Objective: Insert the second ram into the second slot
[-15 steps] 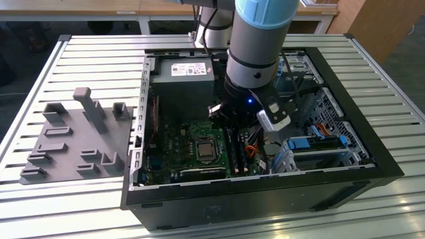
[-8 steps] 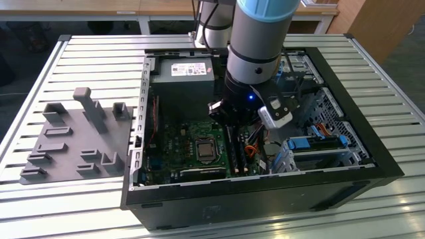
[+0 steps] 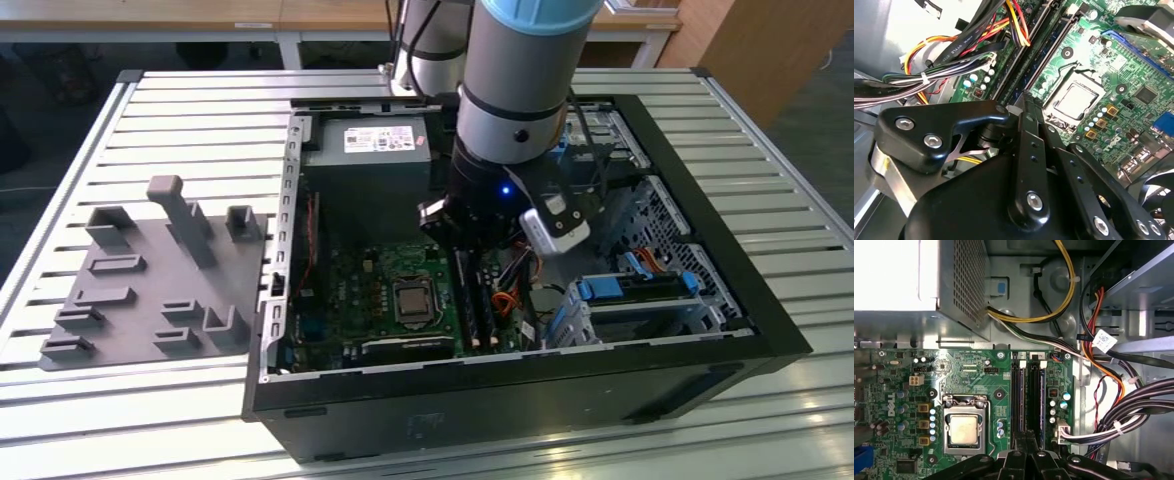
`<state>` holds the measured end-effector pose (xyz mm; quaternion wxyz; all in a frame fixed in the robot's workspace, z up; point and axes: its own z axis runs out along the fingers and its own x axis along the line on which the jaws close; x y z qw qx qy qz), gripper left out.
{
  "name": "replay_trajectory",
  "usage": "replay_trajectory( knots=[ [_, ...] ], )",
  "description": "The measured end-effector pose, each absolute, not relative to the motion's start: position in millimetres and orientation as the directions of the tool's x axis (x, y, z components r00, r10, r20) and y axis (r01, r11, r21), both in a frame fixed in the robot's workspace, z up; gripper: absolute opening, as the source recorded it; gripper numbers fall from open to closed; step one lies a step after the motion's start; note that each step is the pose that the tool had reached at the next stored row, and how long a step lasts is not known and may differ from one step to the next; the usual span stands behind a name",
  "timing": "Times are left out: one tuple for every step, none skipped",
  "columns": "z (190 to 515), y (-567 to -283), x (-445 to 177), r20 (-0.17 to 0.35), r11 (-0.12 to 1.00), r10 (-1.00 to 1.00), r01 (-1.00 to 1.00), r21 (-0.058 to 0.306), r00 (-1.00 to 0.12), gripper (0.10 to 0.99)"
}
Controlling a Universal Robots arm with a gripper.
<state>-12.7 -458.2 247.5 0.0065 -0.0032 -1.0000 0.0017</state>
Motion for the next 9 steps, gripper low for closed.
replay_trajectory(
  knots=[
    [247.6, -458.2, -12.7, 0.013, 1.0, 0.007, 0.007, -0.003, -1.0, 0.106],
    [247.8, -458.2, -12.7, 0.013, 1.0, 0.007, 0.007, -0.003, -1.0, 0.106],
    [248.0, -458.2, -12.7, 0.013, 1.0, 0.007, 0.006, -0.003, -1.0, 0.106],
    [248.1, -458.2, -12.7, 0.013, 1.0, 0.007, 0.007, -0.003, -1.0, 0.106],
    [248.2, -458.2, -12.7, 0.013, 1.0, 0.007, 0.007, -0.003, -1.0, 0.106],
    [248.2, -458.2, -12.7, 0.013, 1.0, 0.007, 0.006, -0.003, -1.0, 0.106],
    [248.5, -458.2, -12.7, 0.013, 1.0, 0.007, 0.006, -0.003, -1.0, 0.106],
    [248.8, -458.2, -12.7, 0.013, 1.0, 0.007, 0.007, -0.003, -1.0, 0.106],
    [249.0, -458.2, -12.7, 0.013, 1.0, 0.007, 0.007, -0.003, -1.0, 0.106]
  ],
)
